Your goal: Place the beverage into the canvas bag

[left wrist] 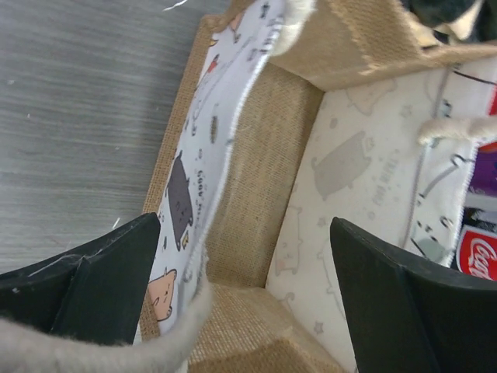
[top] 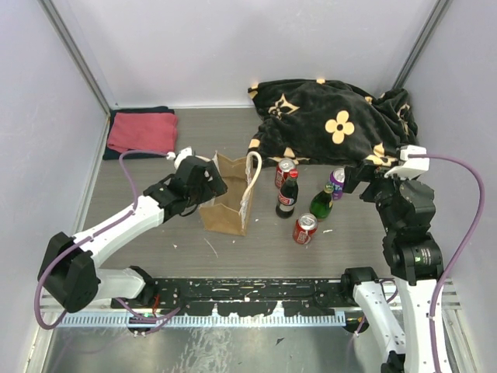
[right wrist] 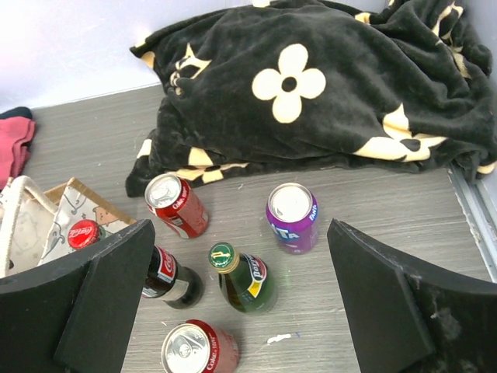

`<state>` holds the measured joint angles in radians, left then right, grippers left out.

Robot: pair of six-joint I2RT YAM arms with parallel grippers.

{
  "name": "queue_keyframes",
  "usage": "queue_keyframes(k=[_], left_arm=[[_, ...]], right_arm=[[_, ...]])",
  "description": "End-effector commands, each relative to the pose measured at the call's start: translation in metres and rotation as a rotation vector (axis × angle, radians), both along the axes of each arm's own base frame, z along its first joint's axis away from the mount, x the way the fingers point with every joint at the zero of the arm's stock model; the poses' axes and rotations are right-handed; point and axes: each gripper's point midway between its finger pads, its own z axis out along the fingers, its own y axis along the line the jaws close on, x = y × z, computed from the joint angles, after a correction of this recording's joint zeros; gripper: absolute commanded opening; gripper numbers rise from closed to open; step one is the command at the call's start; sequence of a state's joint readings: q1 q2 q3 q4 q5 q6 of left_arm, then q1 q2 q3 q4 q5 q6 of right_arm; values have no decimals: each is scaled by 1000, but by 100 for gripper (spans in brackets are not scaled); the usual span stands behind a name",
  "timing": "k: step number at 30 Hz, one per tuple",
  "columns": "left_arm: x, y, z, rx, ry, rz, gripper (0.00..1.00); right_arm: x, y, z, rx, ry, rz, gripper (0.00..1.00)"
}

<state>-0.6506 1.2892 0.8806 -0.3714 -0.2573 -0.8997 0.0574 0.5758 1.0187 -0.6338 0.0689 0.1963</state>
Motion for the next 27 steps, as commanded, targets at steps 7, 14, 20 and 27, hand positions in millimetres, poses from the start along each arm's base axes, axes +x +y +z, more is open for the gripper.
queue_keyframes(k=[7, 14, 20, 27], left_arm=[[6, 10, 48, 38, -184, -113, 98], [15, 20, 40, 41, -165, -76, 98], [23, 20, 46, 33, -192, -73, 98], [21, 33, 45, 28, -190, -45, 98]], right_arm=[[41, 20, 27, 60, -111, 85, 98], [117, 45, 68, 46, -136, 141, 98], [159, 122, 80, -74, -129, 186, 99], [101, 161, 57, -32, -165, 163, 99]])
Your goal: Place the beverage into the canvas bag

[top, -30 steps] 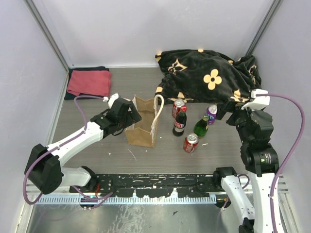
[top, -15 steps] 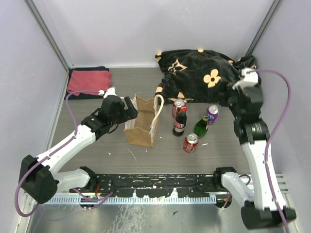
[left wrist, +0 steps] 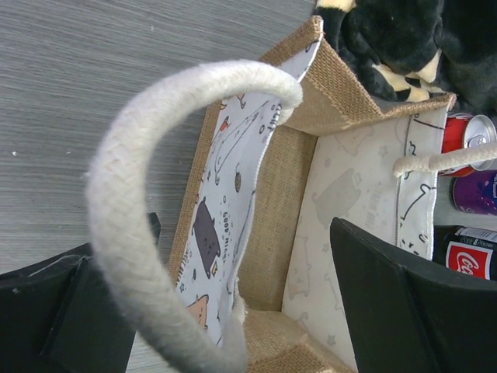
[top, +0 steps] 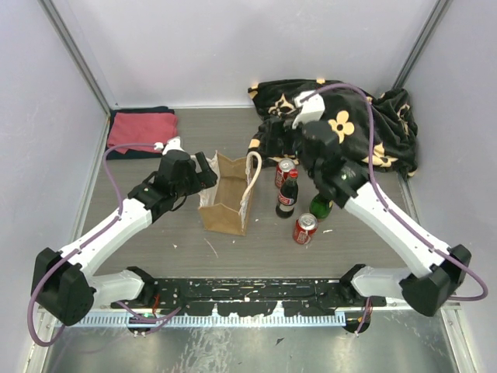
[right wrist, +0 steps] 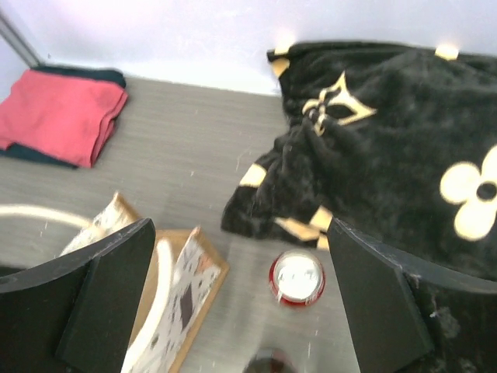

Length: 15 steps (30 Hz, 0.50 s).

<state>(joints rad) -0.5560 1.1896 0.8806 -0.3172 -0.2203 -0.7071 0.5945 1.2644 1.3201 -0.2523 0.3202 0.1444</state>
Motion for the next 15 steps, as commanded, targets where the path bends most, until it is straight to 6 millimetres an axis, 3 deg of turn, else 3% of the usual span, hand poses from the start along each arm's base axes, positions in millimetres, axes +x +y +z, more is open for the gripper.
queue_keyframes(k=[1, 4, 7, 15], left_arm=[[1, 8, 5, -11, -33, 11, 98], [-2, 12, -1, -12, -26, 15, 98], [-6, 14, -6, -19, -16, 17, 98], [-6, 16, -5, -28, -16, 21, 98]], right_arm=[[-48, -19, 30, 93, -143, -137, 99], [-78, -20, 4, 79, -131, -163, 99], [-92, -23, -21, 71, -109, -189, 99], [-86, -19, -57, 46, -90, -239, 99]])
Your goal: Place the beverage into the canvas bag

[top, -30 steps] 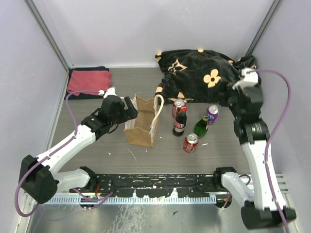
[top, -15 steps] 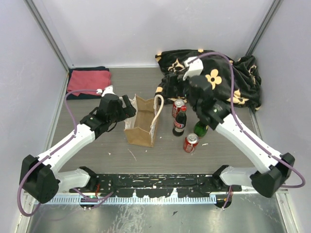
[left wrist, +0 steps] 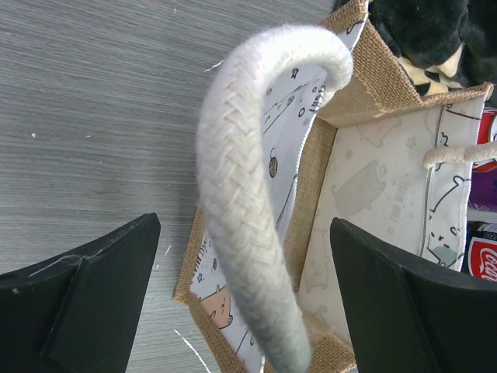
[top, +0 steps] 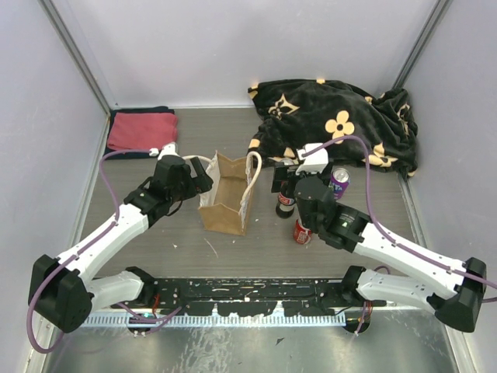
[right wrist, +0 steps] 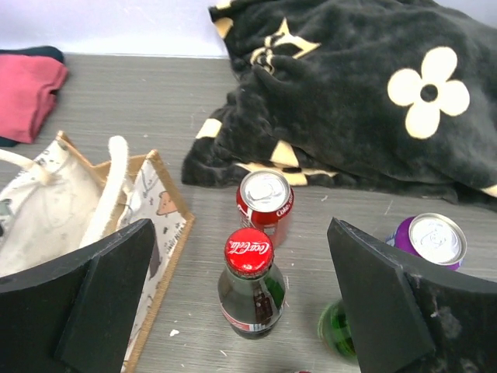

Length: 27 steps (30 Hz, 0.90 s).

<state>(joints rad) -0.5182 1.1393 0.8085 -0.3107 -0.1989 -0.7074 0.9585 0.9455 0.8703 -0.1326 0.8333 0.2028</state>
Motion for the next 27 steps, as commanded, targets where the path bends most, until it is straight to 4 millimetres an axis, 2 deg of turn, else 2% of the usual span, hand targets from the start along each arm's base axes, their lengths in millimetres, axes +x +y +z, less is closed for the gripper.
queue_keyframes(k=[1, 12, 18, 27], left_arm=[[3, 0, 8, -26, -35, 0, 98], [2, -4, 5, -47, -21, -6, 98], [1, -4, 6, -51, -24, -10, 98], [-1, -3, 5, -54, -23, -9, 98]], right_arm=[[9, -3, 2, 69, -40, -94, 100], [14, -11, -44, 94, 18, -146, 97], [24, -14, -60, 105, 59, -145, 92], [23, -10, -79, 116, 97, -129, 82]])
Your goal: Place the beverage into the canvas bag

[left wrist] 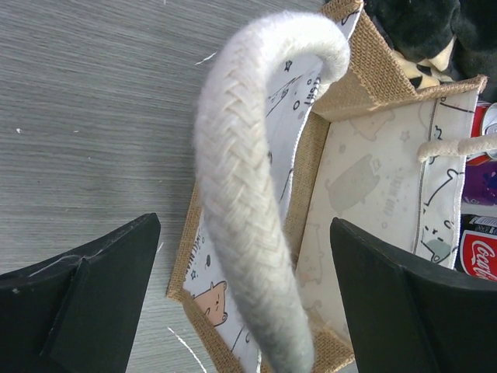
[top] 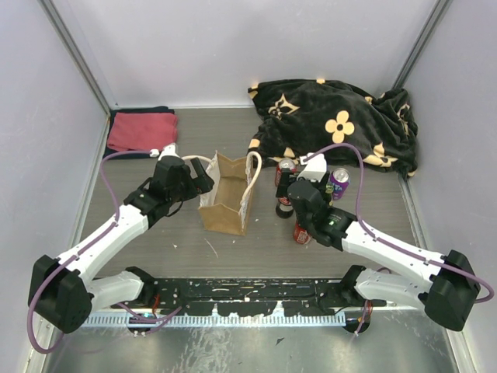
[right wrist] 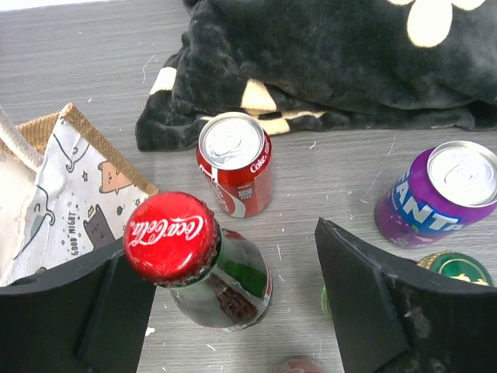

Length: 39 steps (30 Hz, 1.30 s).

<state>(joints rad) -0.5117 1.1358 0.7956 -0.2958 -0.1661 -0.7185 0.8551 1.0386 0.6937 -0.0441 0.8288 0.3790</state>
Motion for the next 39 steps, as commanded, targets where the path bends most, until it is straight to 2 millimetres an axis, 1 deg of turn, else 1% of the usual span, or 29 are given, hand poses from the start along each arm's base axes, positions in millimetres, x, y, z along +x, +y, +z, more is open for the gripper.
queue_keyframes(k=[1, 2, 5, 6, 8, 9, 12, 13, 16, 20, 23, 30, 34, 39], left_arm=[[1, 1, 7, -27, -31, 4, 98], [0, 1, 6, -26, -29, 3, 98], [-1, 2, 4, -26, -23, 2, 98], [-1, 2, 4, -28, -22, 3, 98], [-1, 1, 4, -29, -21, 0, 98], [-1, 1, 4, -30, -21, -1, 98], [-1, 0, 4, -34, -21, -5, 98], [-1, 0, 5, -35, -22, -5, 98], [-1, 0, 7, -32, -26, -10, 98], [1, 1, 15, -32, -36, -16, 98], [2, 0, 23, -29, -41, -23, 98], [13, -4, 60, -31, -114, -44, 98], [20, -3, 76, -32, -145, -35, 98], [31, 10, 94, -40, -171, -7, 98]], right_arm=[[3, 7, 7, 87, -31, -1, 79], [3, 6, 6, 89, -31, -2, 76], [2, 6, 6, 93, -34, -3, 55], [2, 5, 6, 92, -35, -4, 45], [2, 4, 7, 93, -42, -7, 30], [2, 3, 8, 93, -45, -8, 21], [2, 3, 12, 90, -53, -7, 4], [2, 3, 15, 89, -57, -6, 1], [3, 4, 27, 97, -75, 4, 1], [5, 7, 54, 105, -111, 23, 1], [6, 8, 79, 112, -145, 32, 1], [9, 10, 131, 117, -215, 53, 1], [9, 14, 166, 138, -263, 72, 1], [11, 19, 226, 134, -350, 100, 1]])
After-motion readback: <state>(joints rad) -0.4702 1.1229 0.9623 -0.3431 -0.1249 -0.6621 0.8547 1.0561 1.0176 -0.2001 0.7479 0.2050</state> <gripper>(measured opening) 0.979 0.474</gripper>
